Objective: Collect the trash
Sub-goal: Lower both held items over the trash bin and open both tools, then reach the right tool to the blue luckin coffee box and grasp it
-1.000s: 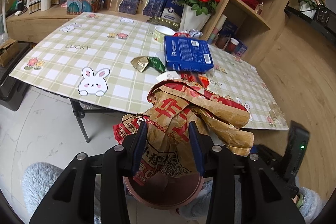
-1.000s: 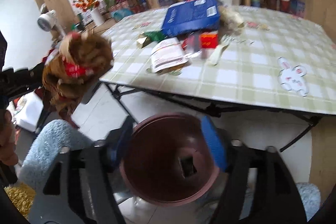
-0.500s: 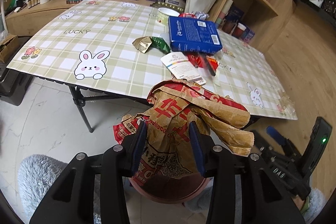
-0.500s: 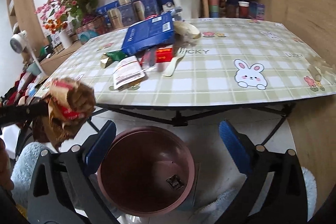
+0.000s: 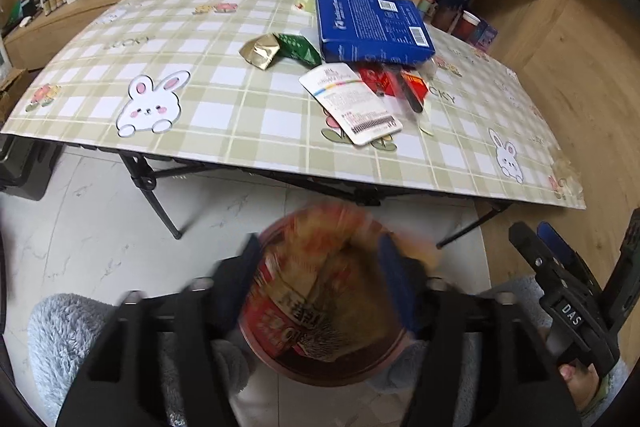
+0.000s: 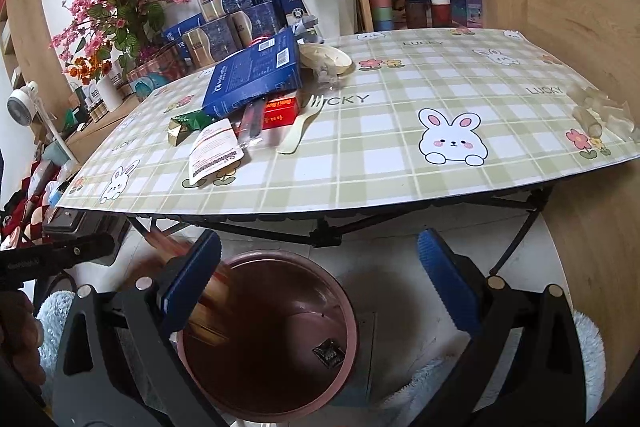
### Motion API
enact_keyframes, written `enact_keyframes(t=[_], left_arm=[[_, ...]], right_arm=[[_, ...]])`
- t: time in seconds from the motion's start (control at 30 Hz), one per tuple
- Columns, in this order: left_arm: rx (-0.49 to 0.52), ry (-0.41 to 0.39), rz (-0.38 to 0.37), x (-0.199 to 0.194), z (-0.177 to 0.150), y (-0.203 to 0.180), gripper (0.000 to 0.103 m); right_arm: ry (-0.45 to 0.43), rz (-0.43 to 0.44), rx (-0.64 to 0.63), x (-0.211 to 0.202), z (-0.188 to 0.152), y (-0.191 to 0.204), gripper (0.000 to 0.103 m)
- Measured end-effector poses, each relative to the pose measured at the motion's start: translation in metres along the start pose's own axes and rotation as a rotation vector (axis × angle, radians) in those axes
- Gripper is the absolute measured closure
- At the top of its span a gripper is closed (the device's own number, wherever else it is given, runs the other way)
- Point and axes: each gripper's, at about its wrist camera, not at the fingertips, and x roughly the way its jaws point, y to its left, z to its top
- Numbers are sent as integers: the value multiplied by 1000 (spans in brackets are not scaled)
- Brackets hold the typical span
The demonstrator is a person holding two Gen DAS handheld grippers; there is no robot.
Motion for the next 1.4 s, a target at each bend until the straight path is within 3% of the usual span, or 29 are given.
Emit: enact_keyframes(t=[0.13, 0.2, 0.7, 0.8, 0.87, 1.0, 1.17, 1.4], left_arm=[[-2, -44, 33, -6, 0, 1, 12], [-13, -49, 69, -7, -1, 2, 10], [-78, -56, 81, -8, -13, 15, 7], [-79, -80, 96, -13, -10, 17, 7], [-77, -113, 98, -16, -7, 18, 7], [-54, -194, 126, -28, 6, 22, 7], [-45, -290, 120, -37, 31, 39, 7], [-80, -304, 123, -30, 68, 69, 7]], right_arm=[[20, -26, 2, 5, -1, 0, 6], [28, -31, -2, 8, -2, 1, 6], [20, 39, -25, 13, -6, 7, 6], [-24, 50, 10, 10, -3, 5, 6], [-2, 59, 14, 13, 2, 4, 6], [55, -29, -114, 25, 16, 16, 6], [56, -89, -286, 46, 51, 38, 6], [21, -155, -534, 90, 107, 86, 6]])
